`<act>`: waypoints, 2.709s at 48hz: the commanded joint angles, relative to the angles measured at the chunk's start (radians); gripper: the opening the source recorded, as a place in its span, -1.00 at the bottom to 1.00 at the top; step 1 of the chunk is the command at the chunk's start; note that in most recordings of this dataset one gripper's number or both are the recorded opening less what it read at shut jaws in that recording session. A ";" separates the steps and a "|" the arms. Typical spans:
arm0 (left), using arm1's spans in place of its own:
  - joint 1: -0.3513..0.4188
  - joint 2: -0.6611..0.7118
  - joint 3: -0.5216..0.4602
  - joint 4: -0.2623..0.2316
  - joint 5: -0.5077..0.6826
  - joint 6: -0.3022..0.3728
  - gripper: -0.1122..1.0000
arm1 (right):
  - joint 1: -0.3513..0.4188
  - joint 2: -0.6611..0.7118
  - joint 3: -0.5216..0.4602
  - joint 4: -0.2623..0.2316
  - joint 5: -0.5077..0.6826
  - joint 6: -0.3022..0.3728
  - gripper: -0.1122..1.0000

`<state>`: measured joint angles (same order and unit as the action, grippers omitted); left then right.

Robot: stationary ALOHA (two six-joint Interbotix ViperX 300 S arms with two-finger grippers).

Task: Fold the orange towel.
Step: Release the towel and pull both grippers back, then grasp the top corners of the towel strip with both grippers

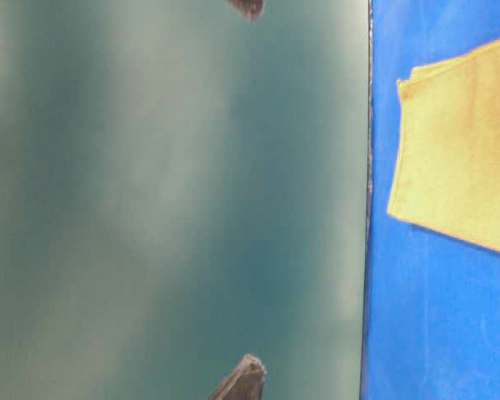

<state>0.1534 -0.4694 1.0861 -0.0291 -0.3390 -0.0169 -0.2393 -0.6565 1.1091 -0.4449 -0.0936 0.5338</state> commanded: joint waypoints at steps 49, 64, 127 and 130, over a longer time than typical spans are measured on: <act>0.242 0.528 -0.390 0.003 -0.029 0.003 0.82 | -0.325 0.472 -0.198 -0.005 -0.044 -0.012 0.36; 0.293 0.776 -0.532 0.003 -0.032 0.003 0.82 | -0.371 0.703 -0.267 -0.005 -0.110 -0.018 0.36; 0.305 0.781 -0.563 0.009 -0.017 0.083 -0.76 | -0.374 0.695 -0.308 -0.044 -0.081 -0.032 -0.75; 0.316 0.773 -0.563 0.008 -0.012 0.094 -0.76 | -0.377 0.686 -0.313 -0.044 -0.071 -0.035 -0.75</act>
<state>0.4525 0.3482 0.5308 -0.0230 -0.3497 0.0706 -0.6121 0.0675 0.8161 -0.4863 -0.1749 0.5001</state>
